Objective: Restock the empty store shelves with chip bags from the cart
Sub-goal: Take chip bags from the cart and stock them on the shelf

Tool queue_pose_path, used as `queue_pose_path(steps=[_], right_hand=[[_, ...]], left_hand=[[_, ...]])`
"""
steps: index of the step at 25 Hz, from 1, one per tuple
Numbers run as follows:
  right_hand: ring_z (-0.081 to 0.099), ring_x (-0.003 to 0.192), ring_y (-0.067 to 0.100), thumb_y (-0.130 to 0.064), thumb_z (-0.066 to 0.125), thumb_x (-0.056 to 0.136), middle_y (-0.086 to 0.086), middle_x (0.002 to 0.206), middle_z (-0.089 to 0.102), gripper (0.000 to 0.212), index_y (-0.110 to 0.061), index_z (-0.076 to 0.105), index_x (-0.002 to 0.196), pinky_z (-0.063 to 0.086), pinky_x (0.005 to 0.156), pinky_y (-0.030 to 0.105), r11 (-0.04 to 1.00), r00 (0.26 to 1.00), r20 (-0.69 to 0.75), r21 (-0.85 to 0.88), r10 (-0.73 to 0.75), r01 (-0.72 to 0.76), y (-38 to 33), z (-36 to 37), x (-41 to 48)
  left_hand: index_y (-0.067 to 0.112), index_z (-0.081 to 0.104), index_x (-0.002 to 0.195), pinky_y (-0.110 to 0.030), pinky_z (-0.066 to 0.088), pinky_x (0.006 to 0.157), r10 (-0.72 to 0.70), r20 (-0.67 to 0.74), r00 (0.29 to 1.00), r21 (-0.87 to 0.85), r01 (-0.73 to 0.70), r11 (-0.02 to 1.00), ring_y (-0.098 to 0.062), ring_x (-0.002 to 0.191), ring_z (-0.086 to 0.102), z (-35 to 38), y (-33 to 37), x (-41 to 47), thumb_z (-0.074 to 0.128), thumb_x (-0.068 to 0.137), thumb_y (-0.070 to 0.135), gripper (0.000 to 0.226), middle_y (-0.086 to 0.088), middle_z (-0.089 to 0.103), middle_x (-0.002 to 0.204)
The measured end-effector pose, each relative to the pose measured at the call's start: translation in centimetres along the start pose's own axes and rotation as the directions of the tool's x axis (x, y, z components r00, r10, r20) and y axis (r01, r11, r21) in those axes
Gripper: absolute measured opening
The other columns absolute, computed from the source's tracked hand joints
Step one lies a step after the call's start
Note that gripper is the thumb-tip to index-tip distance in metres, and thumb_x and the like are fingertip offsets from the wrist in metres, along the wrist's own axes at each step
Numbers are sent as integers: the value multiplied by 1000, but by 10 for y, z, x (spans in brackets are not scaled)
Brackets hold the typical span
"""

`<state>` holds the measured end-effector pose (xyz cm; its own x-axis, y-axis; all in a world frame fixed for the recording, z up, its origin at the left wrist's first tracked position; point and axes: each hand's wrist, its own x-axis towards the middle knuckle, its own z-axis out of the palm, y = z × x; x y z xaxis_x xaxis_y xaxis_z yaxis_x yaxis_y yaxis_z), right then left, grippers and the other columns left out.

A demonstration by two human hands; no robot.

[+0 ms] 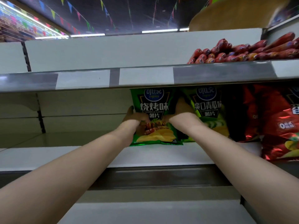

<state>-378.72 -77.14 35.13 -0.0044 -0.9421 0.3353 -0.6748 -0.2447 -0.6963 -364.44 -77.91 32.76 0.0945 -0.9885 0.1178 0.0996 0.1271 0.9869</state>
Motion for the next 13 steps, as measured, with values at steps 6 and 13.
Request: queue_pose_path(steps=[6, 13], right_hand=[[51, 78, 20, -22, 54, 91, 6, 90, 53, 32, -6, 49, 118, 26, 62, 19, 924, 881, -302, 0, -364, 382, -23, 10, -50], [55, 83, 11, -14, 56, 86, -6, 83, 62, 9, -16, 63, 92, 43, 77, 24, 787, 849, -237, 320, -473, 527, -94, 79, -77]], left_hand=[[17, 31, 142, -26, 42, 83, 221, -240, 945, 174, -183, 968, -16, 101, 49, -8, -7, -43, 61, 83, -1, 69, 0, 44, 114], [19, 45, 113, -20, 34, 84, 338, -402, 851, 278, -239, 930, -13, 108, 48, -88, 5, -103, 59, 84, 4, 36, -2, 49, 120]])
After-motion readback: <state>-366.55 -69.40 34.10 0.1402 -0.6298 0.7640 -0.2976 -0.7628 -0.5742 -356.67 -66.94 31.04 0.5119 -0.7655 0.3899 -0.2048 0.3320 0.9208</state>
